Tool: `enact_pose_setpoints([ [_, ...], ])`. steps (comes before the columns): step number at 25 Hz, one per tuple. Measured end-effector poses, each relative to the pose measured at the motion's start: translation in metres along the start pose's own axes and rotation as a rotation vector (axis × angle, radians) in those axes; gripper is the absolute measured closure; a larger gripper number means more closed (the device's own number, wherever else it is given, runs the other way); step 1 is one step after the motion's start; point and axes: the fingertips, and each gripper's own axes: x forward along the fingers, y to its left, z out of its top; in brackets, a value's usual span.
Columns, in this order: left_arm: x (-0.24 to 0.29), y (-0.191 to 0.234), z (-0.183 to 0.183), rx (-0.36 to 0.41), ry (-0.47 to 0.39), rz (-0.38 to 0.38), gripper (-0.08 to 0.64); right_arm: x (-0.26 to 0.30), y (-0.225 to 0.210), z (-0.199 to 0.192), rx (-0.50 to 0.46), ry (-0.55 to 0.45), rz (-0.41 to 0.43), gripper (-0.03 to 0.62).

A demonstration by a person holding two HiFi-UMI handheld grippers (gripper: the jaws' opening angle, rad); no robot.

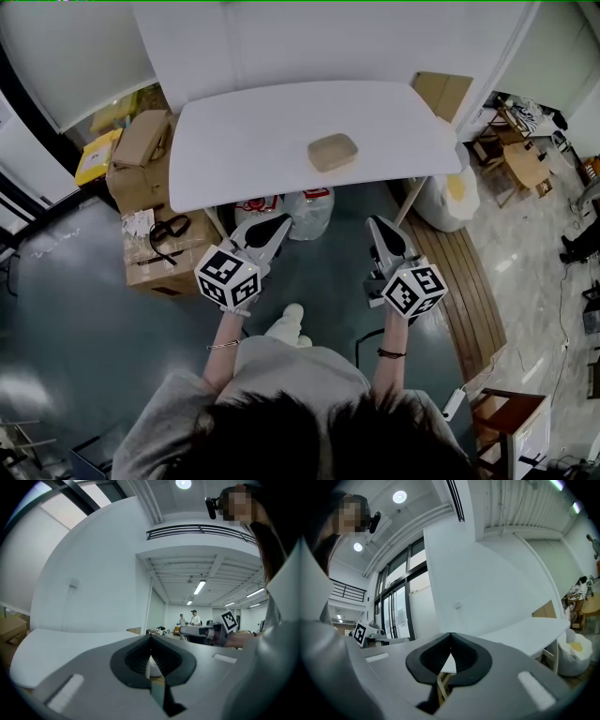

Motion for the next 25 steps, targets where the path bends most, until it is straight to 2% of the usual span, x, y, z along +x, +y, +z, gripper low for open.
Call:
enact_pose_setpoints([
  [7, 0.026, 0.023, 0.006, 0.003, -0.009, -0.008, 0.565, 0.025, -0.02, 0.005, -0.005, -0.007, -0.009, 0.58],
  [25, 0.102, 0.078, 0.005, -0.006, 0.011, -0.1, 0.566, 0.094, -0.071, 0.004, -0.001, -0.001, -0.066, 0.579],
])
